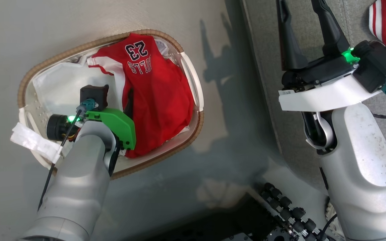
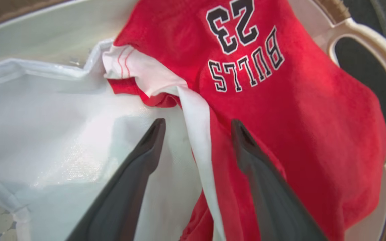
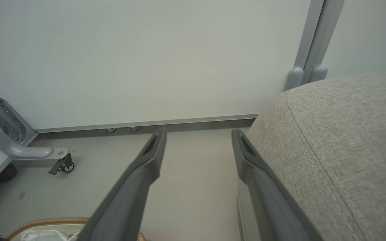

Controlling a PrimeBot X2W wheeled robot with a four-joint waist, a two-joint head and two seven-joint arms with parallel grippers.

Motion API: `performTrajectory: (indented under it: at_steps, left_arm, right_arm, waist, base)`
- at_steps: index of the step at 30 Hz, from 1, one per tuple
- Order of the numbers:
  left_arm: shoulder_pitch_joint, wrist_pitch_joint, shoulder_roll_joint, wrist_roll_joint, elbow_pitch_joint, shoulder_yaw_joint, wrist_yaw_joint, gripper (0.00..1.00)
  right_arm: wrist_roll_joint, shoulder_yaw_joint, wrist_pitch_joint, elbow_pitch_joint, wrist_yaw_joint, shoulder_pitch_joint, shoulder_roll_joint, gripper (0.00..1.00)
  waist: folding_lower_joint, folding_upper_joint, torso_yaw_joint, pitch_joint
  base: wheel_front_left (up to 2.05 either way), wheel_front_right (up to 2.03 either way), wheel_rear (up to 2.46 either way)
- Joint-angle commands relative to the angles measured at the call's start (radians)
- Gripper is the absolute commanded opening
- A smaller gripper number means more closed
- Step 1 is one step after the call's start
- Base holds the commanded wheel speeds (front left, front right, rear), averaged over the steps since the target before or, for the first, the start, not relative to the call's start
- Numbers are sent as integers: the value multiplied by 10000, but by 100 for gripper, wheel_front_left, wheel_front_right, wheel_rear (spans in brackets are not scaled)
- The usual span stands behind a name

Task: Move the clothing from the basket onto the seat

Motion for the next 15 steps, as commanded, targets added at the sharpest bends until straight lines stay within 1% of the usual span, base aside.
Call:
performTrajectory:
  at_steps: [1, 3, 8, 15]
  left_arm:
    - [-248, 92, 68, -154, 205, -129, -49, 100]
    - [-298, 281, 69, -303, 476, -284, -49, 100]
    - [-353, 692, 62, -908, 571, -797, -50, 100]
    - [-59, 1398, 65, -2254, -320, -2240, -49, 100]
  right_arm:
    - [50, 5, -19, -71, -10, -30, -27, 100]
    - [66, 8, -19, -120, -10, -10, -27, 100]
    - [67, 11, -19, -178, -10, -6, -27, 100]
    - [76, 111, -19, -175, -10, -135, -27, 100]
  waist:
    - [-1, 0, -77, 129]
    - [-1, 0, -100, 199]
    - [-1, 0, -100, 289]
    - [-1, 0, -105, 274]
  base:
    - [0, 0, 0]
    - [0, 0, 0]
    - [0, 0, 0]
    - [0, 0, 0]
